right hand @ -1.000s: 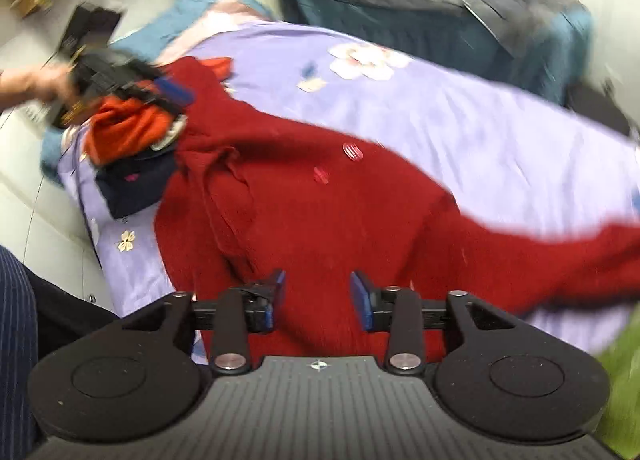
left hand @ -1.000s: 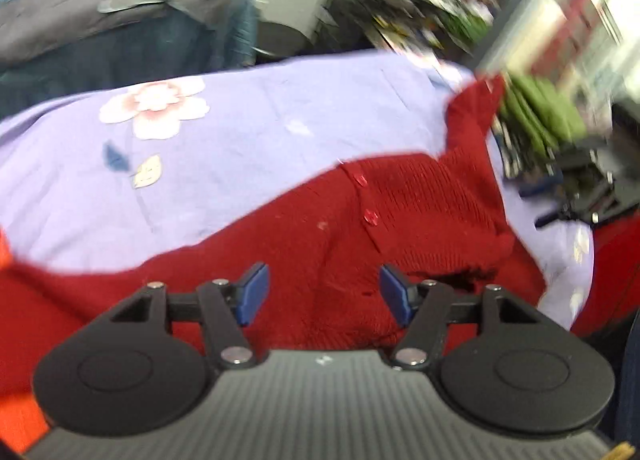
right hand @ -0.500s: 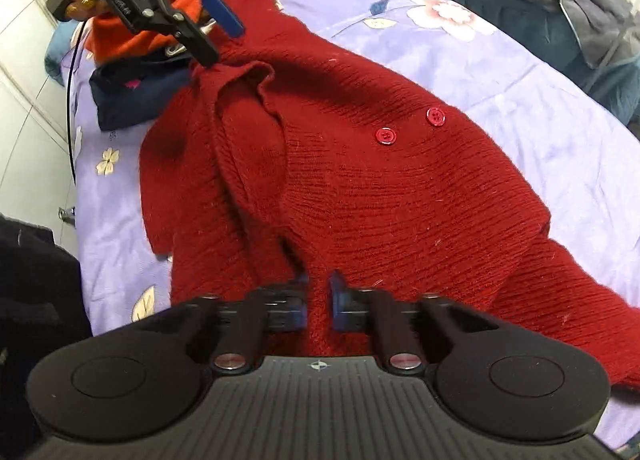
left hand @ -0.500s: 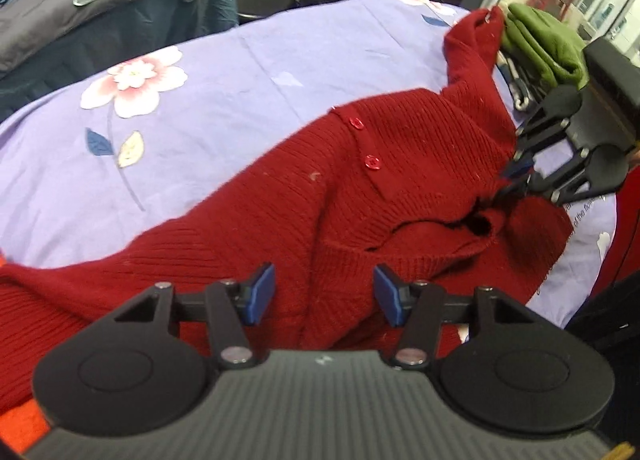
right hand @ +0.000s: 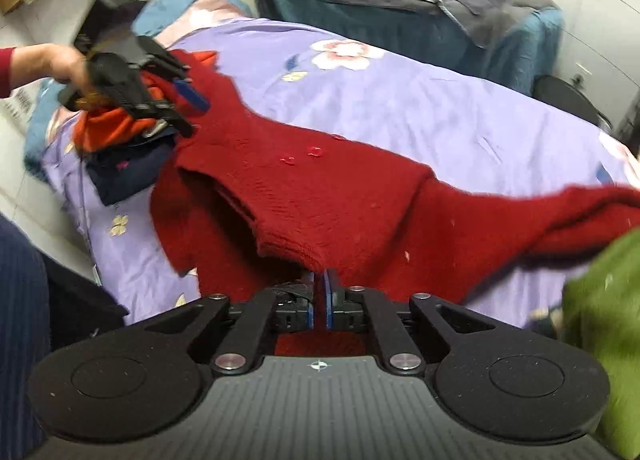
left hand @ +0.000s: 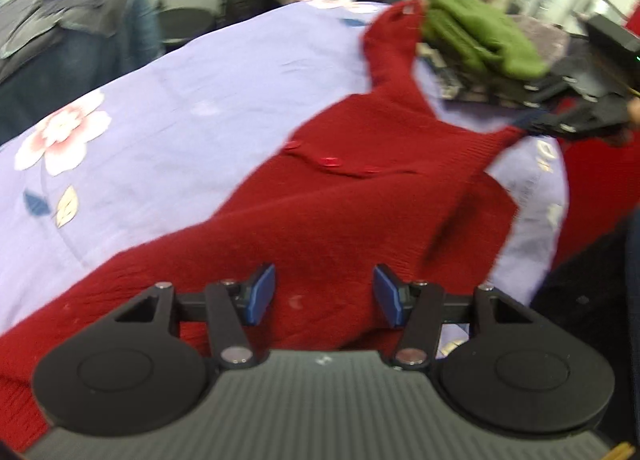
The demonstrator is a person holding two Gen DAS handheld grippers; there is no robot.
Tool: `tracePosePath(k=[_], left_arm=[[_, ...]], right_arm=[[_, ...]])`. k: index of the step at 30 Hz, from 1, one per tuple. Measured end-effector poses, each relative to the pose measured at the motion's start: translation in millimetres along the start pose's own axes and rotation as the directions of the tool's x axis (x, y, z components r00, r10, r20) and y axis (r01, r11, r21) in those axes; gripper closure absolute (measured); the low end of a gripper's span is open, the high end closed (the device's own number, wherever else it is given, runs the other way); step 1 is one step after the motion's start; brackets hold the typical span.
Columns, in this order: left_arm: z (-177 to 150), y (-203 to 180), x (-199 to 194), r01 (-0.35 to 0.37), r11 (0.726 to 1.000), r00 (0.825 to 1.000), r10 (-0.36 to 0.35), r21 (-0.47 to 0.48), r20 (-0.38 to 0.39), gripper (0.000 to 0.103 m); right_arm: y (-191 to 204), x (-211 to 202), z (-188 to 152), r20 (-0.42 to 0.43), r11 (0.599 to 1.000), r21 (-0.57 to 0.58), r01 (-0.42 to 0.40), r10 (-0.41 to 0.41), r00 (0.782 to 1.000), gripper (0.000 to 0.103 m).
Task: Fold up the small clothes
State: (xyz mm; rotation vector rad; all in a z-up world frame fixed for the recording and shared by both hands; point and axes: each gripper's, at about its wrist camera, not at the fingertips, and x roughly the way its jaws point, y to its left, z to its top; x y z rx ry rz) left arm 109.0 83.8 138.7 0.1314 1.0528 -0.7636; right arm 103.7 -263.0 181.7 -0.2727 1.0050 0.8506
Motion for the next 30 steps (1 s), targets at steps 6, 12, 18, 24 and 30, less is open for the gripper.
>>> tracePosePath(k=[6, 12, 18, 24, 30], left_arm=[[-11.9, -7.9, 10.5, -0.103, 0.965, 0.986, 0.130, 0.243, -0.101, 0.047], [-21.6, -17.2, 40.2, -0.125, 0.882, 0.959, 0.224, 0.454, -0.172, 0.059], [-19.8, -12.4, 56.7, -0.149, 0.875, 0.949, 0.258, 0.461, -0.183, 0.091], [2.2, -2.7, 32.0, -0.297, 0.877, 0.943, 0.331, 0.378, -0.027, 0.093], [59.7, 62.9, 21.2, -0.497, 0.861, 0.866, 0.485, 0.106, 0.125, 0.093]], right_arm=[[-4.8, 6.1, 11.3, 0.042, 0.999, 0.031, 0.010, -0.012, 0.999, 0.096], [-6.8, 8.8, 15.6, 0.034, 1.000, 0.011, 0.008, -0.008, 0.999, 0.096], [-6.4, 11.5, 24.0, 0.046, 1.000, 0.001, -0.002, 0.002, 0.999, 0.096], [-21.7, 10.9, 44.7, 0.080, 1.000, -0.005, 0.011, -0.010, 0.997, 0.096], [-74.8, 29.3, 112.9, 0.194, 0.996, 0.034, 0.085, -0.090, 0.977, 0.103]])
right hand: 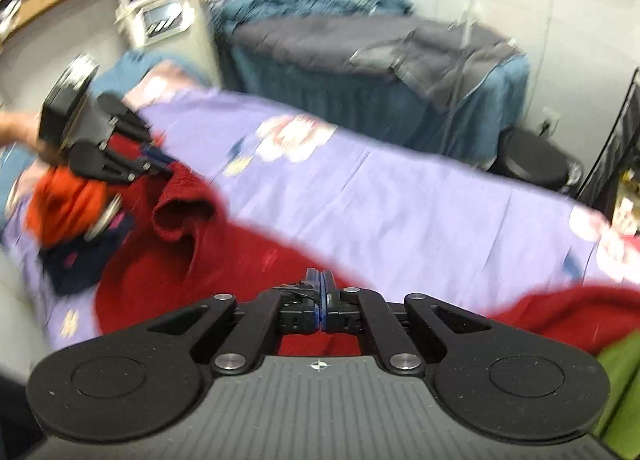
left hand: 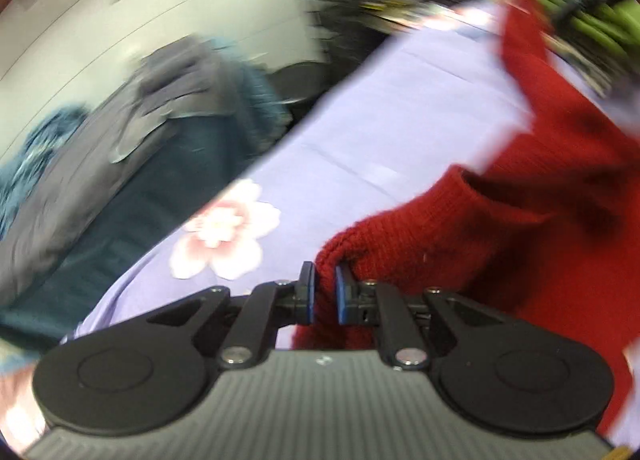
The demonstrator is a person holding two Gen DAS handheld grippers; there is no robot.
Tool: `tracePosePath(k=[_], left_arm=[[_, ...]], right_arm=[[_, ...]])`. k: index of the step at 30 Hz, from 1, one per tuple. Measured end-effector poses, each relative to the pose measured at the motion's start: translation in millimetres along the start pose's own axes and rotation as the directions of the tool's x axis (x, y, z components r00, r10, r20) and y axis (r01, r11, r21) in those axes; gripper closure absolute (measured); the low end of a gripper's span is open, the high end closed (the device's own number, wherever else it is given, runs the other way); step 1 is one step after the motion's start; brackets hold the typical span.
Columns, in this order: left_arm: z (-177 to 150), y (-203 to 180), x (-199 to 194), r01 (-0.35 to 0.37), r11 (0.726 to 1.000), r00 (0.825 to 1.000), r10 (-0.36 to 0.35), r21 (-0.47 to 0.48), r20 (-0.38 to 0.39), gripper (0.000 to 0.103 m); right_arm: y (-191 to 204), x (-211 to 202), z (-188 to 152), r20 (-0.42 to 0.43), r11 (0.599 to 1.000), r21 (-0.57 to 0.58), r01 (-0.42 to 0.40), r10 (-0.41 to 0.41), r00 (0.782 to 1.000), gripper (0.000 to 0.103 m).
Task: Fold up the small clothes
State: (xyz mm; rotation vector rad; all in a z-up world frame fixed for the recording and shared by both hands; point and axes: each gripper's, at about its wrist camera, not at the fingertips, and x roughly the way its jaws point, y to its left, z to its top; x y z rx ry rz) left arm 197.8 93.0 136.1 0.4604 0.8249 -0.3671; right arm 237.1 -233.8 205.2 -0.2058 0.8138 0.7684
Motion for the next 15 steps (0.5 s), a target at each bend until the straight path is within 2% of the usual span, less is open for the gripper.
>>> tracePosePath(k=[2, 3, 4, 5, 6, 7, 8, 9, 10, 11, 13, 15], left_arm=[[13.1, 17.1, 24.5, -0.043, 0.996, 0.999, 0.043, -0.079, -0.005, 0.093], [18.3, 24.0, 39.9, -0.057, 0.991, 0.998, 0.054, -0.117, -0.031, 0.093], [20.6, 29.9, 51.6, -0.081, 0.986, 0.996, 0.075, -0.145, -0.049, 0.093], [21.7, 34.2, 61.6, -0.098, 0.980, 0.994, 0.088, -0.175, -0.065, 0.093], [20.3, 40.0, 69.7, -0.107, 0.971, 0.992, 0.092, -0.212, -0.082, 0.093], [18.5, 46.6, 79.9, -0.116, 0.960, 0.991, 0.094, -0.255, -0.100, 0.093], [15.1, 49.8, 90.2, -0.121, 0.952, 0.989, 0.092, -0.281, -0.115, 0.093], [13.2, 55.7, 97.6, -0.124, 0.945, 0.987, 0.088, -0.304, -0.132, 0.093], [7.9, 63.7, 105.8, -0.129, 0.936, 0.985, 0.082, -0.328, -0.153, 0.093], [3.8, 69.9, 108.4, -0.137, 0.928, 0.982, 0.081, -0.346, -0.172, 0.093], [0.2, 82.4, 122.9, -0.176, 0.896, 0.972, 0.092, -0.408, -0.218, 0.093], [-1.2, 96.0, 135.2, -0.212, 0.850, 0.963, 0.098, -0.482, -0.251, 0.093]], right_arm=[[-18.7, 28.9, 21.5, 0.005, 0.998, -0.002, 0.056, -0.056, 0.998, 0.103], [-28.1, 44.2, 30.3, -0.015, 0.997, 0.020, 0.069, -0.069, 0.998, 0.101], [-38.1, 57.6, 37.2, -0.047, 0.996, 0.073, 0.054, -0.051, 0.998, 0.094], [-44.1, 65.2, 41.3, -0.051, 0.992, 0.124, 0.020, -0.014, 0.999, 0.090], [-42.9, 68.4, 41.9, -0.037, 0.990, 0.139, -0.025, 0.031, 0.999, 0.082], [-36.8, 70.4, 40.2, -0.043, 0.990, 0.123, -0.070, 0.076, 0.996, 0.067], [-26.3, 72.8, 36.2, -0.070, 0.988, 0.090, -0.129, 0.135, 0.988, 0.060], [-15.7, 74.0, 30.4, -0.091, 0.983, 0.057, -0.174, 0.179, 0.980, 0.046], [-4.4, 74.5, 23.7, -0.109, 0.977, 0.025, -0.211, 0.213, 0.971, 0.038], [7.1, 74.7, 17.1, -0.124, 0.972, -0.018, -0.233, 0.229, 0.965, 0.038], [23.0, 72.7, 9.2, -0.108, 0.980, -0.116, -0.161, 0.149, 0.983, 0.037], [30.1, 67.0, 8.5, -0.014, 0.977, -0.213, 0.010, -0.013, 1.000, 0.037]])
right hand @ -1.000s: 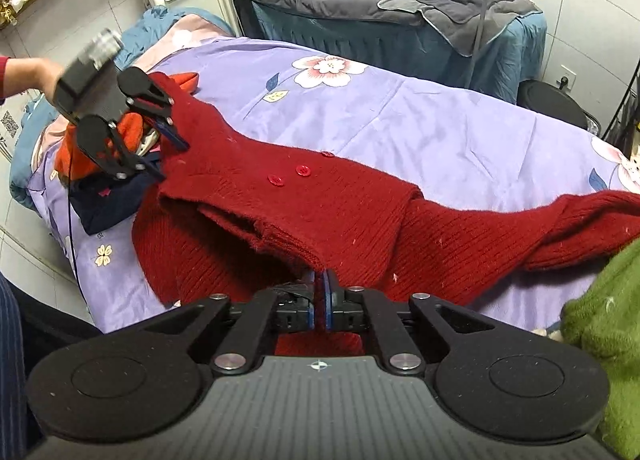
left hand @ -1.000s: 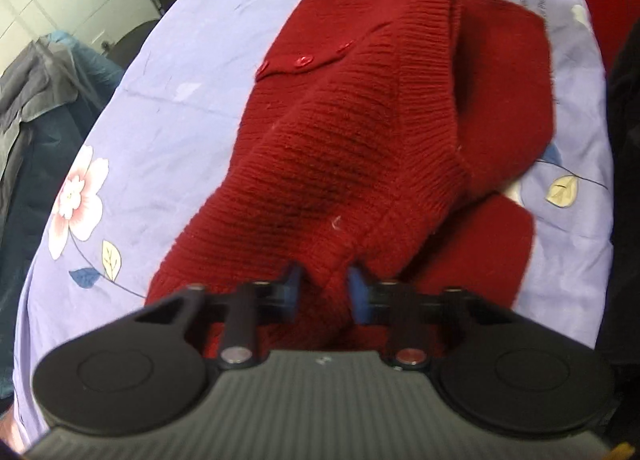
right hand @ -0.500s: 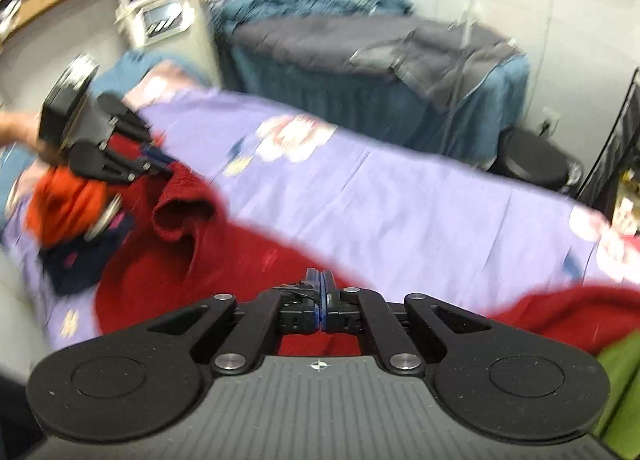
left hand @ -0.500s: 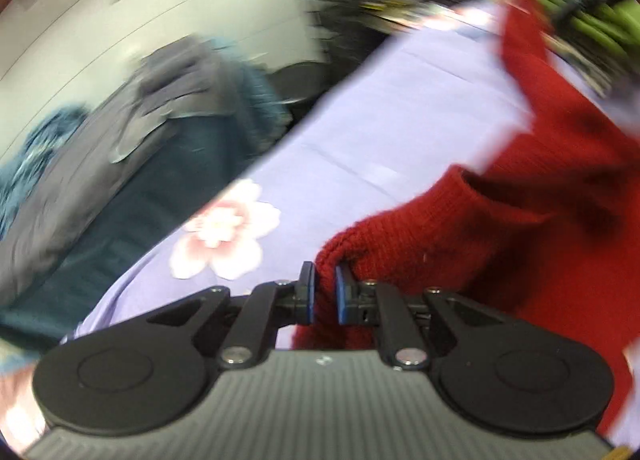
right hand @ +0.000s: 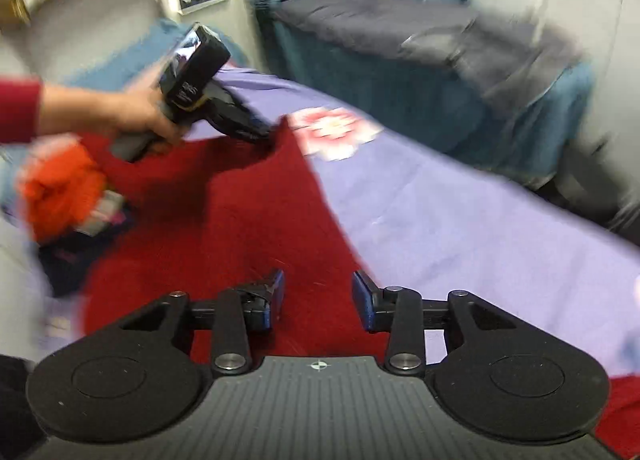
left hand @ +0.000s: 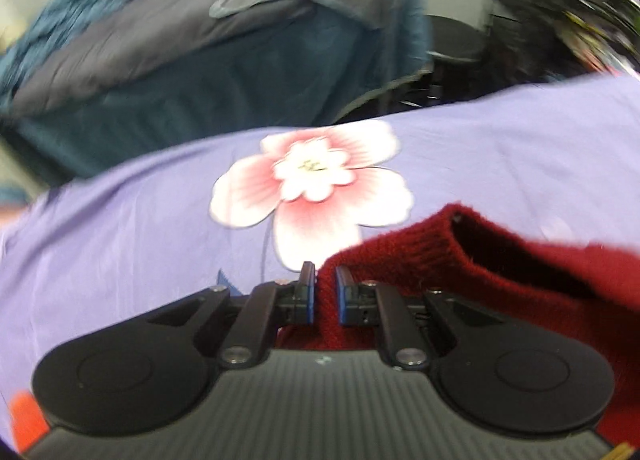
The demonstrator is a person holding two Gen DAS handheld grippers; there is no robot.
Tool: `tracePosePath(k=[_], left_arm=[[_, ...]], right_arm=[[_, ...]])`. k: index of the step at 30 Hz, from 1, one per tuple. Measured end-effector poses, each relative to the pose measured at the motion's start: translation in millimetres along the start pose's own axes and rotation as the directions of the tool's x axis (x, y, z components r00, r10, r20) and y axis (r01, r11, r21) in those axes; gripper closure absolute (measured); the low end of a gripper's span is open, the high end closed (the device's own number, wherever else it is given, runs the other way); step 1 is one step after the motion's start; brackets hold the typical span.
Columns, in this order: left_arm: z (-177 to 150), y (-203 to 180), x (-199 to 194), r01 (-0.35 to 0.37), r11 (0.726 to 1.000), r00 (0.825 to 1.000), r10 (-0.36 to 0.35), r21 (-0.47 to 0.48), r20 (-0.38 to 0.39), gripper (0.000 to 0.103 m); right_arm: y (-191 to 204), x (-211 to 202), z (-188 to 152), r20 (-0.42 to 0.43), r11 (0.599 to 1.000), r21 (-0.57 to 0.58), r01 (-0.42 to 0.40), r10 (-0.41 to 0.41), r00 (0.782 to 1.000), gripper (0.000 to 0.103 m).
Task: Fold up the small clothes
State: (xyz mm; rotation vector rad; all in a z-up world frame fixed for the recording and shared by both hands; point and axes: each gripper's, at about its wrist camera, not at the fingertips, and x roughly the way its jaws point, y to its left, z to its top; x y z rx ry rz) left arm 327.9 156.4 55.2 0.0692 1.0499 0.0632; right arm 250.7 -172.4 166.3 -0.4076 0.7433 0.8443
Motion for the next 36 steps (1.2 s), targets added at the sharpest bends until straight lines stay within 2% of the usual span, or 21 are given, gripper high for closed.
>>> tracePosePath(k=[1, 3, 4, 6, 8, 9, 12, 13, 16, 18, 20, 22, 25, 26, 27, 28, 29, 30, 31, 33, 36], left_arm=[[4.5, 4.8, 5.6, -0.033, 0.999, 0.999, 0.033, -0.040, 0.006, 0.093], [14.0, 12.4, 8.7, -0.059, 0.993, 0.998, 0.062, -0.104, 0.023, 0.093], [19.3, 16.7, 10.2, -0.049, 0.989, 0.998, 0.053, -0.137, 0.023, 0.093], [28.0, 17.3, 9.6, -0.042, 0.991, 0.999, 0.043, -0.129, 0.009, 0.092], [32.3, 10.7, -2.4, -0.048, 0.996, 0.997, 0.052, -0.073, 0.052, 0.090], [30.7, 7.8, -9.1, -0.041, 0.998, 0.996, 0.044, -0.036, 0.074, 0.085], [22.1, -1.7, -18.7, -0.027, 0.996, 0.998, 0.022, 0.085, 0.066, 0.064], [18.0, -4.0, -19.0, -0.023, 0.992, 0.998, 0.016, 0.121, 0.058, 0.058], [3.8, -4.3, -12.5, -0.019, 0.979, 1.000, 0.016, 0.202, 0.016, 0.053], [-4.3, 0.3, -5.4, -0.006, 0.978, 1.000, 0.010, 0.208, -0.017, 0.052], [-8.7, 3.0, 3.4, 0.019, 0.975, 0.999, -0.009, 0.222, -0.045, 0.051], [-11.6, 2.3, 10.5, 0.022, 0.967, 0.998, -0.005, 0.254, -0.067, 0.048], [-12.8, 1.1, 14.6, 0.022, 0.958, 0.998, -0.004, 0.286, -0.062, 0.035], [-11.7, 1.4, 16.7, 0.027, 0.956, 0.998, -0.008, 0.292, -0.065, 0.032], [-11.4, 1.0, 18.6, 0.033, 0.954, 0.998, -0.015, 0.298, -0.065, 0.030], [-11.5, 0.9, 21.0, 0.042, 0.952, 0.998, -0.023, 0.302, -0.065, 0.030], [-11.9, 0.9, 23.3, 0.050, 0.953, 0.997, -0.030, 0.299, -0.071, 0.030], [-11.7, 1.6, 25.0, 0.063, 0.954, 0.996, -0.044, 0.292, -0.074, 0.037], [-10.1, 2.4, 26.1, 0.091, 0.955, 0.994, -0.071, 0.282, -0.078, 0.059], [-5.2, 3.1, 28.6, 0.175, 0.956, 0.982, -0.152, 0.234, -0.114, 0.091], [0.5, -1.7, 26.2, 0.112, 0.963, 0.993, -0.099, 0.246, -0.062, 0.094]], right_arm=[[1.3, -3.7, 2.2, 0.044, 0.994, -0.040, 0.106, -0.105, 0.994, 0.033], [2.5, -9.7, 9.7, 0.144, 0.949, -0.073, 0.308, -0.295, 0.944, 0.019], [0.9, -14.3, 14.3, 0.187, 0.937, -0.054, 0.346, -0.331, 0.925, 0.016], [-3.6, -21.5, 22.1, 0.243, 0.988, -0.048, 0.147, -0.131, 0.961, 0.015], [7.2, -9.8, 26.6, 0.145, 0.982, -0.145, -0.124, 0.145, 0.979, 0.021], [18.5, -0.1, 25.6, 0.076, 0.963, -0.201, -0.179, 0.198, 0.977, 0.025], [42.5, 26.7, 13.9, 0.056, 0.934, -0.356, 0.015, 0.005, 0.998, 0.026], [39.0, 32.1, 15.8, 0.060, 0.942, -0.334, 0.015, 0.005, 0.998, 0.021], [12.4, 47.7, 38.2, 0.011, 0.965, -0.193, -0.178, 0.184, 0.983, 0.014], [-3.2, 62.4, 50.2, -0.020, 0.967, -0.163, -0.196, 0.195, 0.981, 0.000], [-25.0, 81.4, 61.1, -0.038, 0.963, -0.156, -0.218, 0.215, 0.976, 0.000], [-40.1, 115.7, 69.9, -0.158, 0.943, -0.077, -0.325, 0.310, 0.938, 0.000], [-58.9, 170.0, 68.7, -0.360, 0.871, 0.125, -0.476, 0.487, 0.796, 0.000], [-56.5, 178.9, 63.6, -0.403, 0.862, 0.141, -0.487, 0.499, 0.767, 0.000], [-51.8, 186.9, 57.7, -0.451, 0.861, 0.144, -0.488, 0.496, 0.742, 0.016], [-46.4, 190.1, 52.9, -0.483, 0.862, 0.141, -0.487, 0.490, 0.726, 0.057], [-46.2, 190.2, 48.8, -0.487, 0.865, 0.171, -0.471, 0.490, 0.723, 0.066], [-48.6, 186.1, 48.5, -0.475, 0.864, 0.197, -0.463, 0.497, 0.726, 0.067], [-50.8, 175.8, 49.3, -0.440, 0.860, 0.194, -0.473, 0.507, 0.741, 0.068], [-65.4, 153.3, 52.8, -0.380, 0.904, 0.171, -0.392, 0.428, 0.820, 0.070], [-97.1, 132.5, 52.6, -0.327, 0.985, 0.086, -0.149, 0.169, 0.930, 0.072]])
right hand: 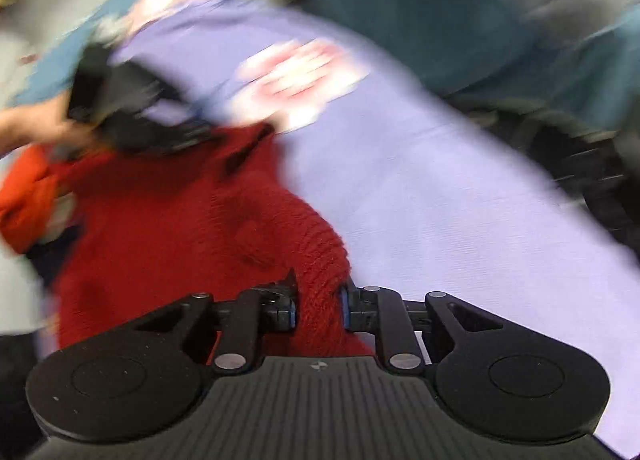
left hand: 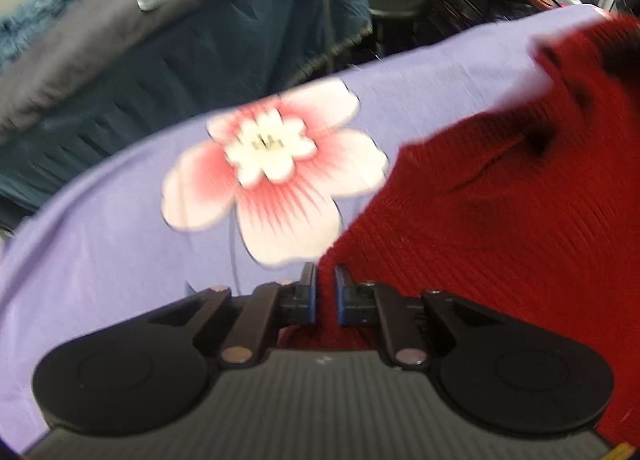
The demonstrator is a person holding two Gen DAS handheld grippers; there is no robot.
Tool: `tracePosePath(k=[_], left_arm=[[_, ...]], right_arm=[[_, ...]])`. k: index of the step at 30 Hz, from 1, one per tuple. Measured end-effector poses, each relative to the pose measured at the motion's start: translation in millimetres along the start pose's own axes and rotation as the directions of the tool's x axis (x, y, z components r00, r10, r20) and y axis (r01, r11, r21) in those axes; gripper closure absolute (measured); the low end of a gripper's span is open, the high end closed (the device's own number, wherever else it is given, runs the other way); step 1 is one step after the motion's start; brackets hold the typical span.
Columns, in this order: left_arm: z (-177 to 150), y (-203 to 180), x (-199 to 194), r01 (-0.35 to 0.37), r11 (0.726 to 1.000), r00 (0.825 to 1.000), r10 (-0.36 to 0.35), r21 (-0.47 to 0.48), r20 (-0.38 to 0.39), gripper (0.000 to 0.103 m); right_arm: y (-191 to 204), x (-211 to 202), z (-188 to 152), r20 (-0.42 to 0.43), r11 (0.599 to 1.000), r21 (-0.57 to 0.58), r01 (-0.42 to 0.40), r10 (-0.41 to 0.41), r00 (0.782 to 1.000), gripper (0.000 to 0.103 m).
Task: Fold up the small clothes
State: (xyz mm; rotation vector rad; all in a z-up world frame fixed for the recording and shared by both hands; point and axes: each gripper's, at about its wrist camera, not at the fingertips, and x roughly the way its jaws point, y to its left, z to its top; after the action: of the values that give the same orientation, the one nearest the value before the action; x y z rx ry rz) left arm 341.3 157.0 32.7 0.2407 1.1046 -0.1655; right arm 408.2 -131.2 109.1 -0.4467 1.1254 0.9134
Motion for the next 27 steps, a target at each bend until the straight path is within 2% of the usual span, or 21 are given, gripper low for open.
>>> tracePosePath(k=[2, 3, 5, 7, 9, 10, 11, 12, 13, 14, 15, 16, 17, 18, 20, 23, 27], left_arm=[[1.8, 1.3, 4.6, -0.037, 0.999, 0.999, 0.037, -0.035, -0.003, 0.094], [2.9, 1.6, 7.4, -0.044, 0.997, 0.999, 0.043, -0.057, -0.013, 0.093], [5.6, -4.0, 9.8, -0.085, 0.995, 0.996, 0.084, -0.050, -0.023, 0.089], [8.0, -11.6, 8.5, -0.157, 0.987, 0.988, 0.156, -0.017, -0.018, 0.077], [8.3, -11.3, 1.3, -0.233, 0.972, 0.972, 0.234, -0.023, 0.013, 0.069], [8.1, -7.3, -2.2, -0.268, 0.962, 0.963, 0.270, -0.046, 0.020, 0.063], [7.9, -1.8, -4.0, -0.280, 0.957, 0.960, 0.281, -0.077, 0.007, 0.061], [6.9, 4.6, -7.0, -0.277, 0.954, 0.961, 0.278, -0.114, -0.005, 0.061], [5.1, 10.2, -12.8, -0.264, 0.952, 0.964, 0.267, -0.158, 0.000, 0.061], [1.5, 14.3, -23.2, -0.236, 0.948, 0.969, 0.247, -0.215, 0.023, 0.061], [-3.0, 16.3, -34.6, -0.196, 0.944, 0.975, 0.217, -0.267, 0.051, 0.056], [-10.7, 16.0, -49.5, -0.137, 0.938, 0.982, 0.172, -0.318, 0.084, 0.045], [-19.1, 13.5, -62.8, -0.083, 0.933, 0.985, 0.131, -0.349, 0.117, 0.040], [-29.5, 8.4, -76.7, -0.027, 0.929, 0.984, 0.091, -0.370, 0.155, 0.035], [-55.4, -11.1, -105.4, 0.055, 0.928, 0.977, 0.026, -0.370, 0.211, 0.035], [-96.2, -49.3, -137.7, 0.096, 0.931, 0.980, -0.027, -0.352, 0.196, 0.034], [-161.3, -101.2, -170.2, 0.123, 0.934, 0.988, -0.082, -0.335, 0.134, 0.034]], right_arm=[[-15.4, -0.8, -7.5, 0.012, 0.990, 0.037, 0.136, -0.137, 0.991, 0.071], [-17.5, 4.8, -11.5, -0.003, 0.985, 0.045, 0.168, -0.168, 0.986, 0.071], [-10.1, 21.1, -17.0, -0.018, 0.975, 0.034, 0.222, -0.221, 0.975, 0.062], [6.2, 36.3, -19.1, -0.038, 0.955, -0.011, 0.298, -0.298, 0.954, 0.040], [20.7, 25.6, -22.9, 0.034, 0.919, -0.044, 0.391, -0.390, 0.920, 0.039], [28.3, 14.9, -27.4, 0.104, 0.900, -0.053, 0.432, -0.425, 0.899, 0.033], [37.7, 4.2, -30.0, 0.176, 0.876, -0.060, 0.479, -0.464, 0.868, 0.028], [46.3, -8.6, -34.4, 0.250, 0.849, -0.054, 0.525, -0.498, 0.830, 0.015], [49.3, -19.7, -37.4, 0.305, 0.842, -0.036, 0.539, -0.504, 0.808, 0.006], [47.5, -32.8, -39.7, 0.345, 0.857, -0.007, 0.516, -0.482, 0.805, 0.005], [47.2, -42.9, -43.2, 0.361, 0.884, 0.022, 0.468, -0.443, 0.821, 0.005], [47.0, -53.9, -50.5, 0.364, 0.915, 0.056, 0.398, -0.390, 0.846, 0.005], [47.8, -65.0, -61.3, 0.365, 0.942, 0.101, 0.321, -0.335, 0.869, 0.005], [49.1, -76.1, -75.0, 0.368, 0.956, 0.146, 0.255, -0.292, 0.883, 0.005], [57.8, -93.7, -106.4, 0.372, 0.957, 0.230, 0.179, -0.256, 0.892, 0.005], [77.4, -107.5, -158.2, 0.348, 0.943, 0.294, 0.157, -0.259, 0.901, 0.005], [116.7, -112.3, -217.1, 0.278, 0.928, 0.311, 0.204, -0.294, 0.914, 0.005]])
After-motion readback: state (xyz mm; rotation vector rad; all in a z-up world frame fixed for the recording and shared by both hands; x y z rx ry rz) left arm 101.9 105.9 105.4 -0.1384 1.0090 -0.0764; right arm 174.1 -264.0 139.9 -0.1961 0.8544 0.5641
